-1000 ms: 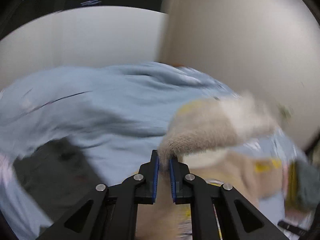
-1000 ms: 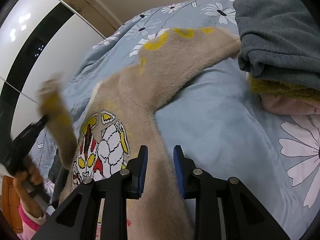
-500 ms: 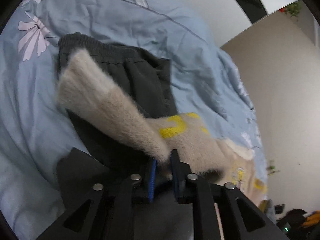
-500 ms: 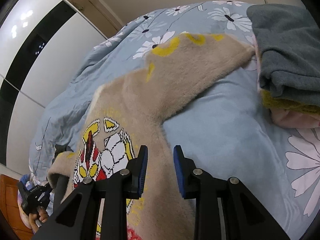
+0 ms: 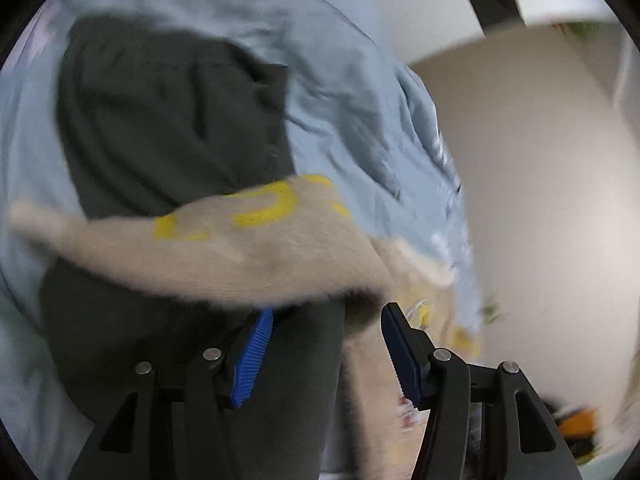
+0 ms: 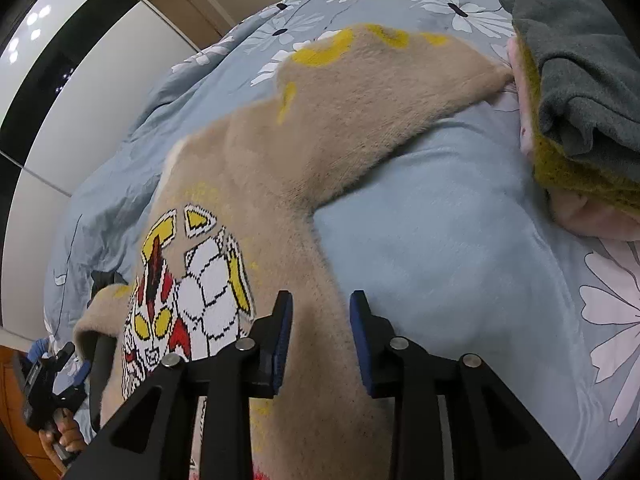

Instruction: Fold clothes

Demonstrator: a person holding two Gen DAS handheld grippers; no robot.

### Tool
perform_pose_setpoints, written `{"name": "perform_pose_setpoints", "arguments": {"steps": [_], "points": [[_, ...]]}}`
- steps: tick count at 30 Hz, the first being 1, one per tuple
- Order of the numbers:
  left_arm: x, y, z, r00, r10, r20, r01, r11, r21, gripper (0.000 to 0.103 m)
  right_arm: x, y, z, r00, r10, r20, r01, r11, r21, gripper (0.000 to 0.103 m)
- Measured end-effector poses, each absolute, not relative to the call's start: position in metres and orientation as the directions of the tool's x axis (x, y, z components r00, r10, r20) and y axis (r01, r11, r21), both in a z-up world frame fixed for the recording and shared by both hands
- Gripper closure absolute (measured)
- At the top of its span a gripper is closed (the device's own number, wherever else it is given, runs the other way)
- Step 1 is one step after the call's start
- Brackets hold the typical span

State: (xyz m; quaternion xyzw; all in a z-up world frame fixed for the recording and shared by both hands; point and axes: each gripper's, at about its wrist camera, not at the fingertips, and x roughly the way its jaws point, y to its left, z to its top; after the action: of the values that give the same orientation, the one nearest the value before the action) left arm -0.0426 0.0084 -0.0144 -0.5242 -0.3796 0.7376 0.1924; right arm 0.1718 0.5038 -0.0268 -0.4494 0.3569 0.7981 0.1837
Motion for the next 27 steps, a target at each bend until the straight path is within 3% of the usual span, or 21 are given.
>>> {"name": "perform_pose_setpoints", "arguments": {"steps": [4,8,9,10,12,13,17,19,21,27], "points": [[-0.049,-0.010,-0.016,-0.437,0.651,-0.621,0.151,-0.627,-0.764,0.026,0.170,0.503,-0.028,-0.528,-0.035,-0.848,-0.612,-0.677,0.409,0.068],[-0.059,-0.019,-0.039,-0.423,0.633,-0.648,0.258,-0.602,-0.756,0.028,0.169,0.501,-0.027,-0.536,-0.038,-0.844,-0.607,-0.677,0.416,0.068],[-0.060,-0.020,-0.043,-0.425,0.615,-0.664,0.282,-0.606,-0.743,0.038,0.169,0.501,-0.026,-0.536,-0.035,-0.843,-0.607,-0.679,0.414,0.068],[-0.061,-0.020,-0.043,-0.430,0.584,-0.689,0.284,-0.636,-0.717,0.059,0.169,0.501,-0.025,-0.535,-0.031,-0.844,-0.607,-0.681,0.410,0.068],[-0.063,-0.017,-0.037,-0.444,0.520,-0.730,0.266,-0.701,-0.662,0.084,0.169,0.504,-0.021,-0.535,-0.018,-0.845,-0.609,-0.686,0.399,0.068],[-0.063,-0.016,-0.033,-0.451,0.487,-0.748,0.257,-0.731,-0.631,0.091,0.169,0.507,-0.018,-0.537,-0.006,-0.844,-0.611,-0.687,0.394,0.068],[-0.065,-0.027,-0.007,-0.574,0.287,-0.766,0.238,-0.837,-0.492,0.092,0.167,0.527,-0.002,-0.553,0.058,-0.831,-0.624,-0.690,0.367,0.068],[-0.068,-0.026,-0.009,-0.568,0.270,-0.777,0.231,-0.854,-0.466,0.092,0.162,0.536,0.002,-0.560,0.080,-0.824,-0.628,-0.690,0.360,0.065],[-0.069,-0.025,-0.015,-0.554,0.261,-0.791,0.227,-0.866,-0.445,0.092,0.154,0.546,0.001,-0.566,0.094,-0.819,-0.638,-0.679,0.363,0.052],[-0.067,-0.023,-0.028,-0.517,0.262,-0.815,0.213,-0.883,-0.419,0.092,0.135,0.574,-0.014,-0.570,0.109,-0.815,-0.689,-0.605,0.401,0.051]]}}
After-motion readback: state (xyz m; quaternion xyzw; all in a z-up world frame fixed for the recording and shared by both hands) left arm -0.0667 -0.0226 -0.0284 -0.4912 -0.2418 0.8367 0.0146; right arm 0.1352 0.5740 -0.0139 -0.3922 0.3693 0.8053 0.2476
